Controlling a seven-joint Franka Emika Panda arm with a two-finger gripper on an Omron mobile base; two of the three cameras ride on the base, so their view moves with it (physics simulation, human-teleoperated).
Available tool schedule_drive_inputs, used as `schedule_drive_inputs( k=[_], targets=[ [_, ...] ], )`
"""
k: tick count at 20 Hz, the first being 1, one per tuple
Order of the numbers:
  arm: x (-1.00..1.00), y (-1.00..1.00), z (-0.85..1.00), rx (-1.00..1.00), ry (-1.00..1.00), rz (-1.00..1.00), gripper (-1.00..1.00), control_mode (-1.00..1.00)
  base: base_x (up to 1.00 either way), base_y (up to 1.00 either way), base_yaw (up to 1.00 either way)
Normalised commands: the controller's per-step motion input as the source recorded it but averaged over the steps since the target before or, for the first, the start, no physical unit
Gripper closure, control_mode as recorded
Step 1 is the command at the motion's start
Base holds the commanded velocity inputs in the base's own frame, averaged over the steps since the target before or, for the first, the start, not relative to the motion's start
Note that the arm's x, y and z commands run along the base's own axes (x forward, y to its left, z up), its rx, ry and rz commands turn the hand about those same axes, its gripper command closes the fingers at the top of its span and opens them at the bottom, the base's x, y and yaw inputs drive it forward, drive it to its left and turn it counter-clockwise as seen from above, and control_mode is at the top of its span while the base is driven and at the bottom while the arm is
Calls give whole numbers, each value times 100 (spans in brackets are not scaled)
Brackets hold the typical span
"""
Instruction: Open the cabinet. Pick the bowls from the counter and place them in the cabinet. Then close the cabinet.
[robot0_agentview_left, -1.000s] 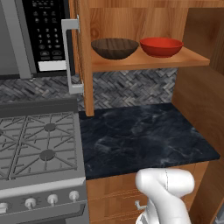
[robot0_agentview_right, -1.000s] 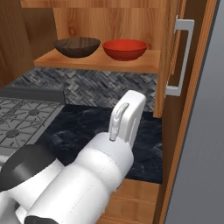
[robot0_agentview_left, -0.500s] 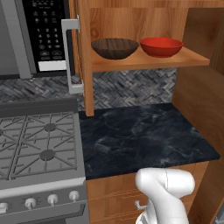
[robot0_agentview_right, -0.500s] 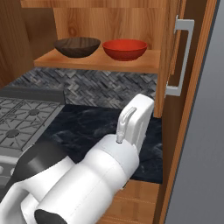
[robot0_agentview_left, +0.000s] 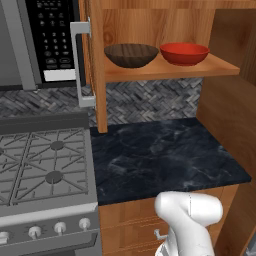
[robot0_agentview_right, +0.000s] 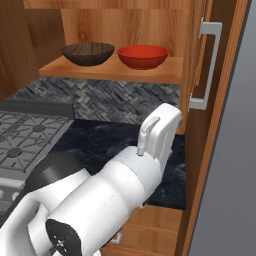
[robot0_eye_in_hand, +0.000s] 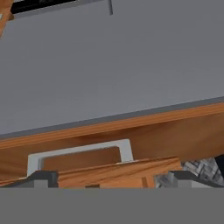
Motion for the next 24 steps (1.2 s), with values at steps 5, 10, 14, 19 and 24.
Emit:
schedule_drive_inputs(
  k=[5,10,14,19,24],
  targets=[
    [35,-14,0,0,0,0,-100,-100,0,0,0],
    [43,-2,-2,0,1,0,-100,-100,0,0,0],
    [44,-12,0,0,3,0,-100,-100,0,0,0],
    [29,-24,0,0,2,0,-100,-100,0,0,0],
    [43,-17,0,0,7,0,-100,-100,0,0,0]
  ],
)
